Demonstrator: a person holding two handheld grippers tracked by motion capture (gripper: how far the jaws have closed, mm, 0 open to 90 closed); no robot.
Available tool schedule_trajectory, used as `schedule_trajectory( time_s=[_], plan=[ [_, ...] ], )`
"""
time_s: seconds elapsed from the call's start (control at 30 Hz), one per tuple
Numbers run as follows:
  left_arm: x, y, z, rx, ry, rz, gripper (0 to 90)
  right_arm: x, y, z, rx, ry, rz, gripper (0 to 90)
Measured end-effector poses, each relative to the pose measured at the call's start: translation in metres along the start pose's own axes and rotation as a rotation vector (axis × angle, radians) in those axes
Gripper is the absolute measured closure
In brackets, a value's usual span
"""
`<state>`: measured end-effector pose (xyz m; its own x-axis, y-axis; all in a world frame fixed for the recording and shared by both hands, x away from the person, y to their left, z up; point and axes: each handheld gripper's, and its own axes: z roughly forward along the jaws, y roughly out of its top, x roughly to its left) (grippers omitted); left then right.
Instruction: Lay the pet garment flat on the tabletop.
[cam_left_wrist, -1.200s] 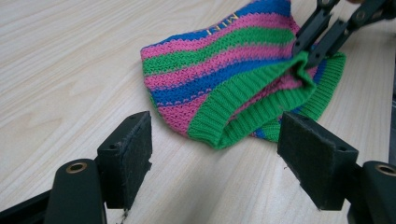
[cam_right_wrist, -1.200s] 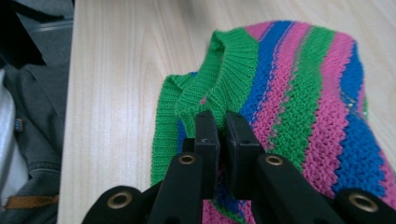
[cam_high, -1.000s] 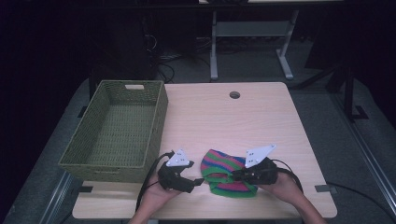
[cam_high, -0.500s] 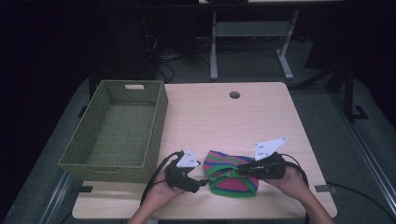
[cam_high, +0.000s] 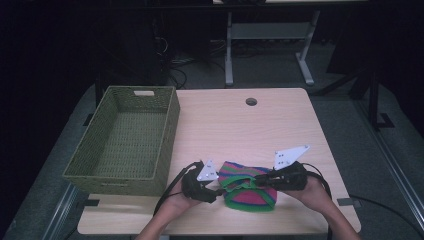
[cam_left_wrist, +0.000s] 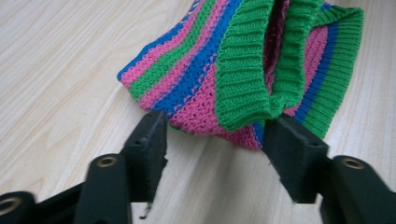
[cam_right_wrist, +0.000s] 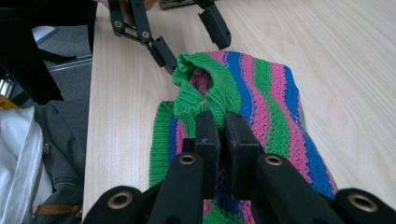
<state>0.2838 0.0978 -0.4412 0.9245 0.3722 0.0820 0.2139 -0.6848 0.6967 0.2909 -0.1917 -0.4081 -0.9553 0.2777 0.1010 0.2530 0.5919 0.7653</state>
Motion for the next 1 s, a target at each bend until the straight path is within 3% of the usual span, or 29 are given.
schedule_trajectory(
  time_s=[0.17, 0.4, 0.47, 0.87, 1.0],
  plan=[
    [-0.002, 0.003, 0.003, 0.004, 0.017, 0.039, 50.6, -0.001, 0.0, 0.002, 0.008, 0.006, 0.002, 84.6],
    [-0.002, 0.007, 0.003, 0.0, -0.006, 0.063, 74.4, -0.003, -0.002, 0.004, 0.023, 0.01, -0.004, 84.7],
    [-0.003, 0.007, 0.003, 0.001, -0.014, 0.067, 81.0, -0.003, -0.003, 0.004, 0.024, 0.017, 0.013, 84.7],
    [-0.006, 0.01, -0.009, 0.023, -0.05, 0.089, 85.4, -0.003, -0.006, 0.006, 0.041, 0.023, 0.013, 84.8],
    [-0.008, 0.011, -0.016, 0.011, -0.06, 0.075, 85.5, 0.0, -0.005, 0.005, 0.042, 0.026, 0.014, 84.8]
  ],
)
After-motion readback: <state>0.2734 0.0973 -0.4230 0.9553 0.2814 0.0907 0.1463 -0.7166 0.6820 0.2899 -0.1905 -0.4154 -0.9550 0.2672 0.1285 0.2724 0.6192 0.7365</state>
